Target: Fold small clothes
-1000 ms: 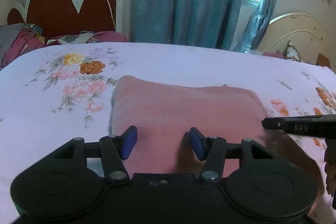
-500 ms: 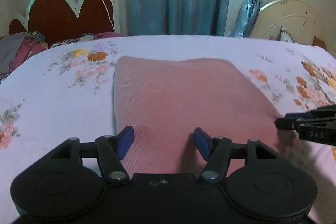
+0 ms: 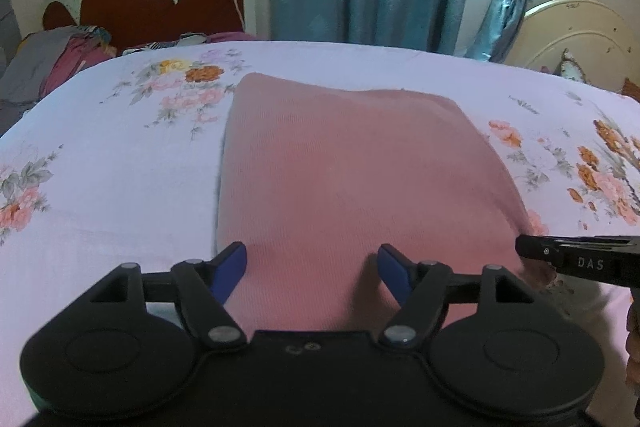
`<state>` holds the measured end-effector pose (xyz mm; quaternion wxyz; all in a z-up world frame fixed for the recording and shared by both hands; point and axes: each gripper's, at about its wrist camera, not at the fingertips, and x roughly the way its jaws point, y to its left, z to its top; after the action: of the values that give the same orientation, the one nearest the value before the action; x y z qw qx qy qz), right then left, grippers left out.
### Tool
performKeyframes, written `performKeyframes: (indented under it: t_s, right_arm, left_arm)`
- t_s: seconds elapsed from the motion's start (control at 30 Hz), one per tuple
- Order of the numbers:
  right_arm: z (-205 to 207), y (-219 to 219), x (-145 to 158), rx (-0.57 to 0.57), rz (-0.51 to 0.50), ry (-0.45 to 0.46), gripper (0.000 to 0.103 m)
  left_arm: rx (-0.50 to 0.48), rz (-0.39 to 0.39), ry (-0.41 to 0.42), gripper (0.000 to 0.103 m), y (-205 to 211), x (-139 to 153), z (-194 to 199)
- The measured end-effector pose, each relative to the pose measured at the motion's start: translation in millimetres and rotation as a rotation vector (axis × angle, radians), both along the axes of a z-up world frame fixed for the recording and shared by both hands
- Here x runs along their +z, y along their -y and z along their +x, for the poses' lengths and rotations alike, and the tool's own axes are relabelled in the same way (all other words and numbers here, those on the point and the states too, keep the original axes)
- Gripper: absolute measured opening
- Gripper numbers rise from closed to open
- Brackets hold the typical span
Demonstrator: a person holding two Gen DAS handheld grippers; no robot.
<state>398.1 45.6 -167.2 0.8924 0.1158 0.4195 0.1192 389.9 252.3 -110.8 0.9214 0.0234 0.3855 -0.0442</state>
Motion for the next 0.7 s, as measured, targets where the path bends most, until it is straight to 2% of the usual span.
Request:
performKeyframes:
  t_s: [0.1, 0.2, 0.23, 0.27, 0.3, 0.4, 0.63, 0.7]
  right_arm:
    - [1.0, 1.1, 11.2, 0.025, -0.01, -0.023, 0.023]
    - [-18.9, 8.9, 32.5, 0.001, 0.029, 0.027, 0.026]
    - [-28.9, 11.3, 38.7, -0.003, 0.042, 0.039, 0.041]
    - [-40.2, 13.3, 44.6, -0.006, 0.049, 0.05, 0.067]
    - [-53.4, 14.2, 50.6, 0.001, 0.048, 0.069, 0.075]
    - [-94.0, 16.9, 68.2, 0.043, 0.044, 0.107, 0.077]
    - [-187.7, 36.5, 118.1, 0.087, 0.053, 0.181, 0.078]
    - [-214.1, 39.7, 134.8, 0.105, 0.04, 0.218, 0.095]
  left_arm:
    - [0.019, -0.011, 0.017, 0.072, 5.0, 10.5, -13.1]
    - [0.043, -0.025, 0.075, 0.088, 10.0, 29.7, -37.3]
    - [0.049, -0.024, 0.09, 0.091, 12.3, 35.7, -46.4]
    - [0.051, -0.023, 0.101, 0.092, 14.7, 41.1, -55.2]
    - [0.049, -0.019, 0.107, 0.095, 17.8, 46.8, -64.6]
    - [0.044, -0.011, 0.13, 0.103, 28.0, 64.5, -99.1]
    - [0.088, 0.029, 0.192, 0.103, 45.3, 112.2, -186.4]
    - [0.086, 0.039, 0.215, 0.103, 48.1, 125.1, -208.6]
